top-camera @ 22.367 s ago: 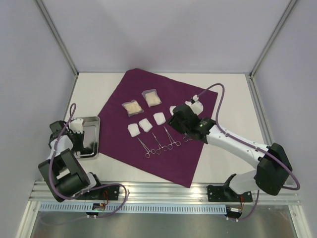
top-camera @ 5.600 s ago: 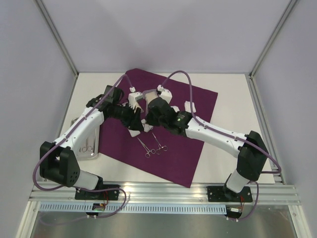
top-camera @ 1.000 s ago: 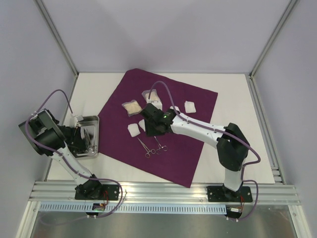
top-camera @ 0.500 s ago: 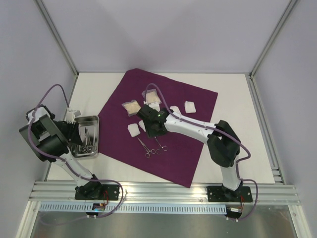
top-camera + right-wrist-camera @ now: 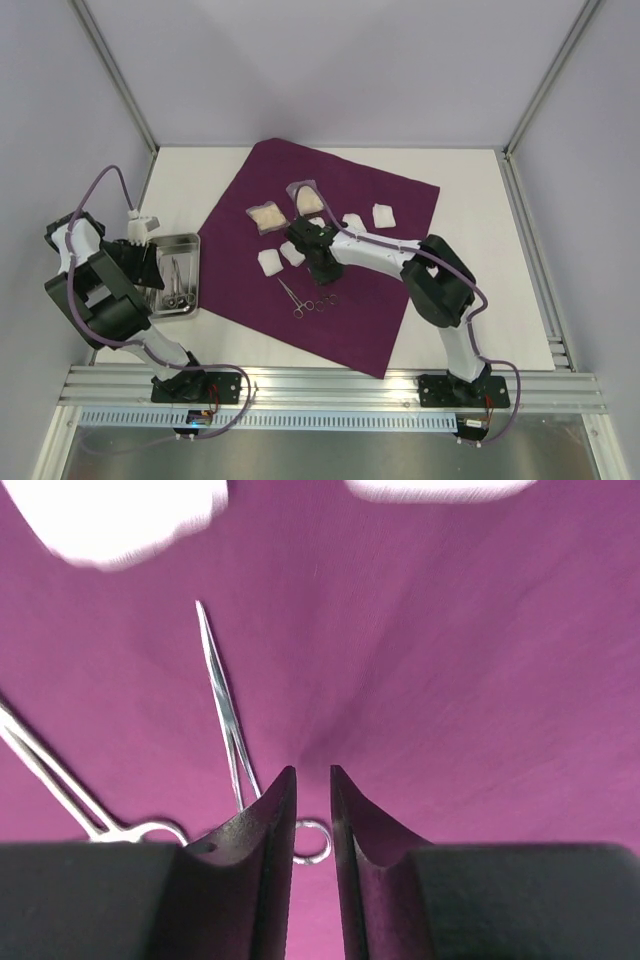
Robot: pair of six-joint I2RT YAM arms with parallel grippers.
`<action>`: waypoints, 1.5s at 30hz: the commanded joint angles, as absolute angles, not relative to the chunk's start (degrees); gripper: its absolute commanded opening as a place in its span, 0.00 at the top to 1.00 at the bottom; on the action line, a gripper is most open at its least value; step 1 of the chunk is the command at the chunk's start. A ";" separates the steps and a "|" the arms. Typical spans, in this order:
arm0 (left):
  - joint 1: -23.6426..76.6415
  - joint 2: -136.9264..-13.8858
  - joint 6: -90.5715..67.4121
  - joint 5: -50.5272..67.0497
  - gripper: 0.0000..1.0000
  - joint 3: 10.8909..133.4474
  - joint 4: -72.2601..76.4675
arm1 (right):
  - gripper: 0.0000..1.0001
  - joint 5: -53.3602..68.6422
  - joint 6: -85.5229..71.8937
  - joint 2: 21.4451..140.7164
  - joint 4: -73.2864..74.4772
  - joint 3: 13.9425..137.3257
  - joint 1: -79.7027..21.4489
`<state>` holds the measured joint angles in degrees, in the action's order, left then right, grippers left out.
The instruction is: Prepare the surgical pack
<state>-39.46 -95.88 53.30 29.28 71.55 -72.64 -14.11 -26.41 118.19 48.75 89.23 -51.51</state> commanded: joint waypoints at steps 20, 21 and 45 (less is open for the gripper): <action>-39.29 -89.56 53.44 29.53 0.53 67.76 -74.44 | 0.80 -12.39 -21.36 113.73 47.81 86.65 -55.37; -39.29 -89.73 53.44 29.53 0.53 67.76 -74.44 | 0.81 -12.83 -21.10 114.60 48.07 86.92 -55.46; -39.37 -89.91 53.96 30.15 0.53 67.06 -74.53 | 0.85 -10.46 -21.00 121.02 45.53 85.52 -54.14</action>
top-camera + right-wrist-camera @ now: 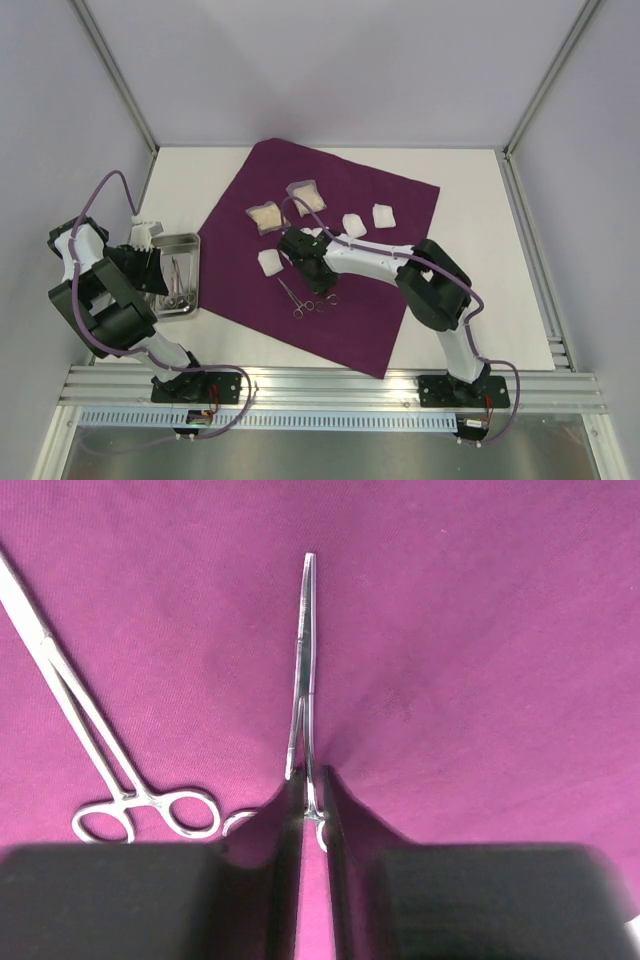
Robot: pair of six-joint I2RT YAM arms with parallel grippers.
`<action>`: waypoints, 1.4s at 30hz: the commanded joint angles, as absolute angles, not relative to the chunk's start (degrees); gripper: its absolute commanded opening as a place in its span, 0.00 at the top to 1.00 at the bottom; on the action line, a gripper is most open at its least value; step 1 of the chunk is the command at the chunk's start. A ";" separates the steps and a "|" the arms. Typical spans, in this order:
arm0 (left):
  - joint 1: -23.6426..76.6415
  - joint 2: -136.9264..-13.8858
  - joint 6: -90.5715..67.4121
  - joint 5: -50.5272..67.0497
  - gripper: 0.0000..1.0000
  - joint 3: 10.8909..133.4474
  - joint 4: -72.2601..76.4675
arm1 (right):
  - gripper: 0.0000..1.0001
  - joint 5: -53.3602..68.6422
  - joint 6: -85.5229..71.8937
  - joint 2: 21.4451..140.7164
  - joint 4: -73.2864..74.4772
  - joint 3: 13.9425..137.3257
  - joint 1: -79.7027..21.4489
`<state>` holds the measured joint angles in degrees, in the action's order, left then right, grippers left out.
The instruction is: Prepare the surgical pack
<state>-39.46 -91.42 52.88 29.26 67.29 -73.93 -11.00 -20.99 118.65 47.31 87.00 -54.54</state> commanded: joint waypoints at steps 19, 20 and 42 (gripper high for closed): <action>-35.25 -83.41 54.41 34.89 0.55 68.90 -81.47 | 1.00 -19.42 -25.58 105.04 38.58 79.01 -54.14; -34.81 -82.97 54.40 35.07 0.55 68.99 -81.91 | 1.00 -20.82 -26.01 103.81 38.67 79.01 -54.14; 10.88 -73.56 28.93 46.14 0.40 74.36 -68.66 | 1.00 -23.38 -33.83 98.27 30.42 89.56 -57.74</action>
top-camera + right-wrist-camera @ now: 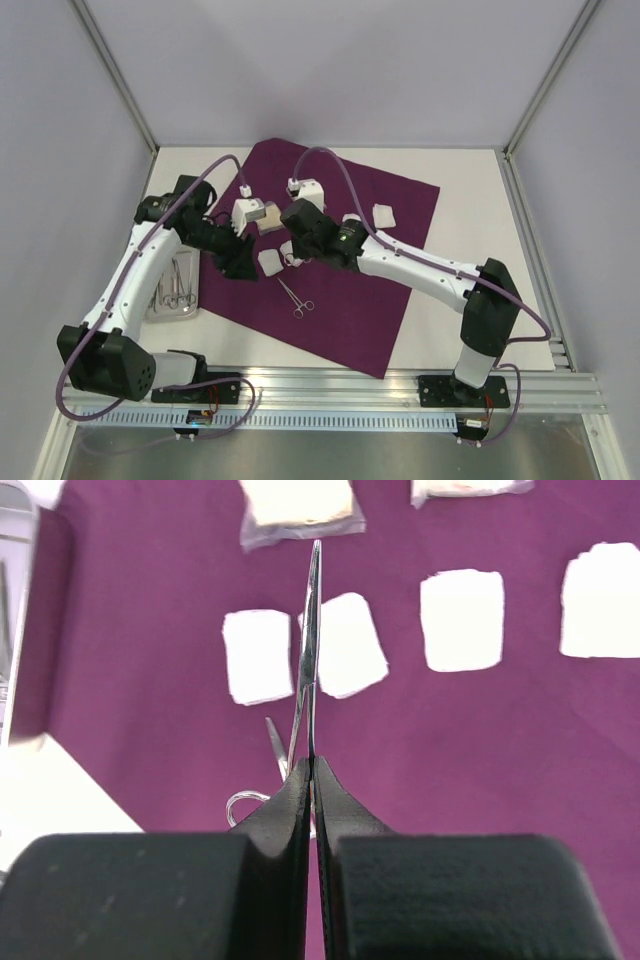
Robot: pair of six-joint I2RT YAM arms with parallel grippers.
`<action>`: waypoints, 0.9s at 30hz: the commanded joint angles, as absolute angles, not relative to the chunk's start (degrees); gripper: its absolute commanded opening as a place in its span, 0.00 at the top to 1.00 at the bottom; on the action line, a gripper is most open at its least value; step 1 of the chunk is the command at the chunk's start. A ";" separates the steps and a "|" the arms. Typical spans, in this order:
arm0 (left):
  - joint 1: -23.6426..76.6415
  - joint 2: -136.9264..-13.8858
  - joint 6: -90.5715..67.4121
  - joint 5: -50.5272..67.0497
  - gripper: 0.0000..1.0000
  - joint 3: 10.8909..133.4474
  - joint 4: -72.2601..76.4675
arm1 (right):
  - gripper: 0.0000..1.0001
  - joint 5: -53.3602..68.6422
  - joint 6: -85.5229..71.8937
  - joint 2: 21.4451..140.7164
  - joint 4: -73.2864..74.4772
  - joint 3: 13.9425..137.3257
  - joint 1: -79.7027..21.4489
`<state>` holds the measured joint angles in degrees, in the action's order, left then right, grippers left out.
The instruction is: Prepare the surgical pack
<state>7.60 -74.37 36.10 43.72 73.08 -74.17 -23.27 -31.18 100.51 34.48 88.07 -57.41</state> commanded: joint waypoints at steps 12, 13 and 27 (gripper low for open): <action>13.09 -78.75 20.04 51.51 0.38 73.56 -56.60 | 0.99 -17.67 -36.82 95.89 26.37 86.66 -57.74; 13.27 -79.19 19.78 51.33 0.38 73.65 -56.43 | 0.99 -16.97 -37.00 95.63 26.11 86.40 -57.74; 14.15 -82.53 18.28 51.77 0.59 75.32 -55.46 | 0.99 -15.38 -37.62 95.98 23.82 86.40 -57.66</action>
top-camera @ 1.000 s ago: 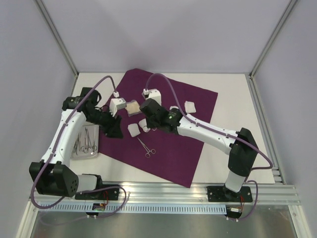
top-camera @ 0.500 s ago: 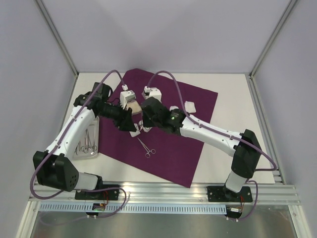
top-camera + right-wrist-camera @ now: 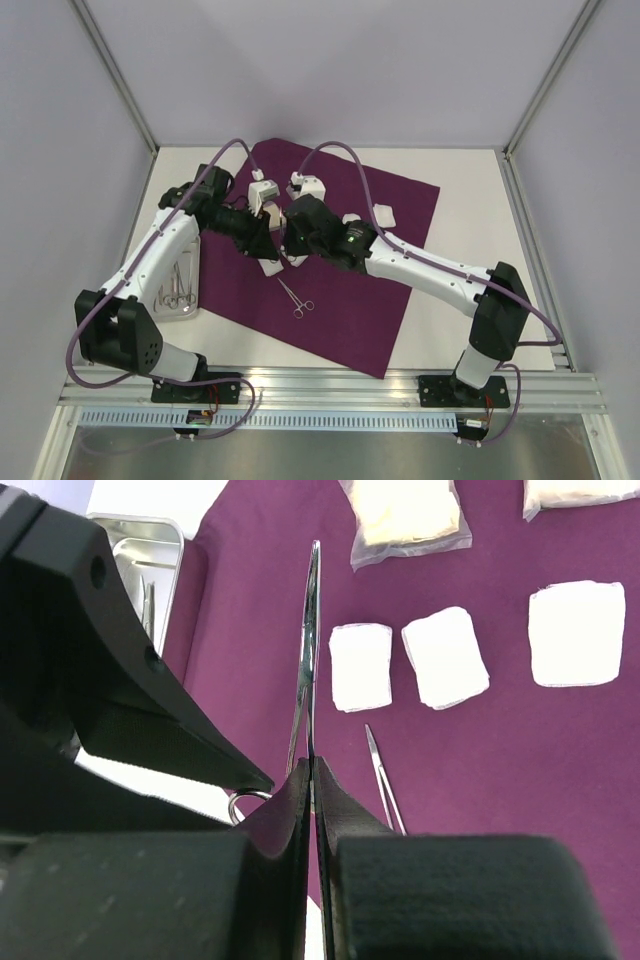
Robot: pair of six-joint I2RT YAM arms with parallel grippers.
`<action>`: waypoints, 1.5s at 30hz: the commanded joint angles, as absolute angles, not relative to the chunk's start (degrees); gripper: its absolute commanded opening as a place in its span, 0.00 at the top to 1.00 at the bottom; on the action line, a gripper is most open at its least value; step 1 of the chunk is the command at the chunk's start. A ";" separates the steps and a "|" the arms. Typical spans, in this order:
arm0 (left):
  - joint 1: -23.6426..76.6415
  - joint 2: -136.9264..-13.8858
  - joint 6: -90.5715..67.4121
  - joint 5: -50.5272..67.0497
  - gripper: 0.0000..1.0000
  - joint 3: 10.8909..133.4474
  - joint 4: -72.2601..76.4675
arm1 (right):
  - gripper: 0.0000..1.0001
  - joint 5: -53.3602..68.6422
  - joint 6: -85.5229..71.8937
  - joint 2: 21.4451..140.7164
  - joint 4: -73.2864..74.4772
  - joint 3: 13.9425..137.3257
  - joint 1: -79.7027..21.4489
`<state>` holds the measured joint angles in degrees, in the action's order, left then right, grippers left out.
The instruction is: Prepare the surgical pack
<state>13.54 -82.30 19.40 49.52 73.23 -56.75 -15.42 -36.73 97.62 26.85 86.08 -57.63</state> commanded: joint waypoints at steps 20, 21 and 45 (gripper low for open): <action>7.31 -82.53 20.21 42.11 1.00 72.86 -59.67 | 0.55 -10.02 -32.44 91.15 26.54 82.09 -57.57; 4.16 -82.18 22.13 41.14 1.00 72.60 -60.37 | 0.54 -9.76 -32.08 90.45 26.72 81.83 -57.57; -40.87 -85.34 58.80 30.15 1.00 63.28 -71.38 | 0.53 -5.89 -31.90 100.10 33.75 88.15 -57.57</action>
